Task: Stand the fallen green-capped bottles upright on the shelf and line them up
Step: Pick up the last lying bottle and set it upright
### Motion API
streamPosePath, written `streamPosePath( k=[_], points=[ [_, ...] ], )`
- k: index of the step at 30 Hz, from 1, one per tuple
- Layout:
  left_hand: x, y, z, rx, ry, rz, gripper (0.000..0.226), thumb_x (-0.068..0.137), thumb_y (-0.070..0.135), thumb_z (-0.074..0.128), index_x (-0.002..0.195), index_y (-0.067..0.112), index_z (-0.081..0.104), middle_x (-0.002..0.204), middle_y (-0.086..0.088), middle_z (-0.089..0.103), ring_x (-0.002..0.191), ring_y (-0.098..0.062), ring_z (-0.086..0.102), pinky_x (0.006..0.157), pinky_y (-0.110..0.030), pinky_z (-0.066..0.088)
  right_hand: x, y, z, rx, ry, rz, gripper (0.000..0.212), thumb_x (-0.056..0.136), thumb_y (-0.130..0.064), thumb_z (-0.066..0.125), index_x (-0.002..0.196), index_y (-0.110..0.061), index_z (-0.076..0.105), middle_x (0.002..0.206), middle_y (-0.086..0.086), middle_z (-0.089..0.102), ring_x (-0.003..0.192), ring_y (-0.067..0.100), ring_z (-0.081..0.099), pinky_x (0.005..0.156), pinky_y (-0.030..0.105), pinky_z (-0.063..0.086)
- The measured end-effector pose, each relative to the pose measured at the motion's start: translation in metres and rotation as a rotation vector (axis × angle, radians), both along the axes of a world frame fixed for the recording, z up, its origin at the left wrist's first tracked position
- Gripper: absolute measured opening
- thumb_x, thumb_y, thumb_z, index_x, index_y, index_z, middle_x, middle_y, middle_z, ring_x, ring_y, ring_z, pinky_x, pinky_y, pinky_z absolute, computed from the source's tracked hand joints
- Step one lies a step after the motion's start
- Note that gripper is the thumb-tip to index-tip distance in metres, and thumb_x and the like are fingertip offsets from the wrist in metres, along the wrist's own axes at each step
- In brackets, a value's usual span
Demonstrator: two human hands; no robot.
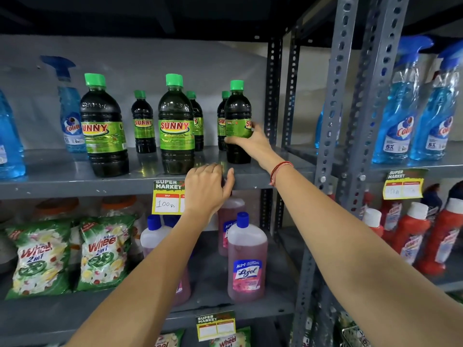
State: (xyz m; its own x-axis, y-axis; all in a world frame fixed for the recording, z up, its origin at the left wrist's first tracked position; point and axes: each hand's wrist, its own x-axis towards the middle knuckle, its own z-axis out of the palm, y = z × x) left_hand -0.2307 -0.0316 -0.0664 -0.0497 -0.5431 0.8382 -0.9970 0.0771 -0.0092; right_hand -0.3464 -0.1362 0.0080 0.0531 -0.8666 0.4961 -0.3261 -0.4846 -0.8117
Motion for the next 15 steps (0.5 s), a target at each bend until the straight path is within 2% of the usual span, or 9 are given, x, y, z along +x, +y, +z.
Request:
streamPosePath(
  k=[3,6,9,12,15],
  points=[
    [0.0001,0.0006,0.0009,0.005,0.001,-0.001,0.05,0.093,0.037,0.031,0.078,0.007,0.068,0.074,-0.011,0.072,0.071,-0.029,0.066,0.062,-0.035,0.042,-0.0023,-0.0021,-0.0049,0.105,-0.082,0.088,0.068,0.068,-0.026,0.075,0.126,-0.012,0.044,0.119,0.007,0.06,0.111,0.021,0.056,0.092,0.033,0.046],
    [-0.0006,0.0012,0.0013,-0.001,0.002,-0.004,0.049,0.092,0.037,0.032,0.076,0.006,0.068,0.072,-0.011,0.072,0.069,-0.029,0.066,0.061,-0.035,0.042,-0.0015,-0.0012,-0.0044,0.005,0.028,-0.031,0.085,0.059,-0.034,0.085,0.128,-0.012,0.041,0.122,0.006,0.055,0.112,0.018,0.049,0.093,0.03,0.041],
    [-0.0007,0.003,0.0016,-0.017,0.004,0.0,0.048,0.091,0.036,0.035,0.072,0.006,0.067,0.068,-0.011,0.071,0.065,-0.029,0.065,0.059,-0.032,0.042,0.0054,0.0008,-0.0049,-0.045,0.055,-0.07,0.097,0.054,-0.044,0.086,0.132,-0.012,0.038,0.13,0.01,0.05,0.123,0.025,0.044,0.103,0.038,0.038],
    [-0.0012,0.0034,0.0016,-0.011,-0.001,0.007,0.047,0.091,0.036,0.036,0.072,0.007,0.067,0.069,-0.011,0.072,0.065,-0.029,0.066,0.058,-0.032,0.042,0.0056,-0.0003,-0.0067,0.047,0.022,0.0,0.087,0.059,-0.041,0.083,0.129,-0.014,0.04,0.126,0.007,0.055,0.118,0.025,0.05,0.095,0.034,0.043],
    [-0.0011,0.0026,0.0013,-0.007,0.002,-0.001,0.049,0.091,0.036,0.034,0.073,0.006,0.067,0.071,-0.011,0.072,0.067,-0.029,0.066,0.059,-0.032,0.043,0.0058,-0.001,-0.0072,0.0,0.079,-0.046,0.083,0.056,-0.042,0.085,0.122,-0.011,0.045,0.121,0.008,0.058,0.114,0.025,0.053,0.09,0.032,0.044]
  ],
)
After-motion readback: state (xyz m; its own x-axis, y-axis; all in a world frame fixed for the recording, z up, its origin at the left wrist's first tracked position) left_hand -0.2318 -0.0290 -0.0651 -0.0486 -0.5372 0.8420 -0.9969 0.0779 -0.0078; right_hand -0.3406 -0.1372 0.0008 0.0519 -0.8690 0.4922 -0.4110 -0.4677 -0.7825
